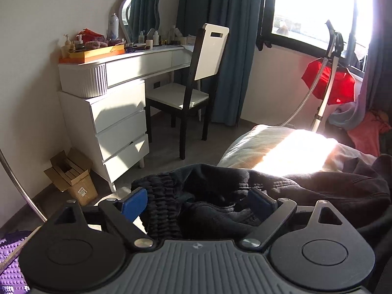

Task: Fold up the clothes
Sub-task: 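Lay the trousers flat on the bed and open both grippers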

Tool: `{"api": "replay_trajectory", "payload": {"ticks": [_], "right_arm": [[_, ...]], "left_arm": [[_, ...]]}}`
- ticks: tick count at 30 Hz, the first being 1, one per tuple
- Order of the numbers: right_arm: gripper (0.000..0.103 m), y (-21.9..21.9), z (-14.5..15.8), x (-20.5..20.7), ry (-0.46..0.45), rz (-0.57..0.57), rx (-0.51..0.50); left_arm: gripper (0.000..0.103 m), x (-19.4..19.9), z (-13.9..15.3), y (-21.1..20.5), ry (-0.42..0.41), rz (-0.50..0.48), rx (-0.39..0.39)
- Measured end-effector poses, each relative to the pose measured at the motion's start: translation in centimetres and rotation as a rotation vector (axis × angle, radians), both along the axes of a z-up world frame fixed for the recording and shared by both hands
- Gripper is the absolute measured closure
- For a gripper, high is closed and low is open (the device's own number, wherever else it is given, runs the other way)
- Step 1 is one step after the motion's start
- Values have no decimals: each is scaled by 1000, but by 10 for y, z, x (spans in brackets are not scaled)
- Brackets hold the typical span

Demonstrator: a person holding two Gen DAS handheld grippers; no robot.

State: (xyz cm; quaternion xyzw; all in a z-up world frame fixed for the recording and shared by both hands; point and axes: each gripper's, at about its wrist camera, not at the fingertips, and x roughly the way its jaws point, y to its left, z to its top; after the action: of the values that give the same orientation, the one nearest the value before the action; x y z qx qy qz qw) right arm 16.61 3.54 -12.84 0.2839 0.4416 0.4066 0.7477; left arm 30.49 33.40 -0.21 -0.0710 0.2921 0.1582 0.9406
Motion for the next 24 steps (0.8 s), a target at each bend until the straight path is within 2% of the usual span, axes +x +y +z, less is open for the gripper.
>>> {"api": "replay_trajectory", "payload": {"ticks": [5,11,15,17,20,24], "right_arm": [[26,-54,54,-41,-171,-88,-110],[26,-148,104,-92,-395,-267,-236],[26,-204,128,-124,-527,-373,-313],[26,-220,125,-128,-582,-411,-365],[26,-239,124,-134,-642,-456,-424],[26,-263,112,-141,-695,-513,-455]], "left_arm": [[4,-69,41,-78,-80,-128,44],[3,-153,52,-175,-173,-253,-5],[3,-202,41,-228,-221,-321,-4],[3,-223,29,-250,-239,-371,1],[3,-239,6,-271,-238,-397,59],[3,-249,-23,-276,-226,-409,61]]}}
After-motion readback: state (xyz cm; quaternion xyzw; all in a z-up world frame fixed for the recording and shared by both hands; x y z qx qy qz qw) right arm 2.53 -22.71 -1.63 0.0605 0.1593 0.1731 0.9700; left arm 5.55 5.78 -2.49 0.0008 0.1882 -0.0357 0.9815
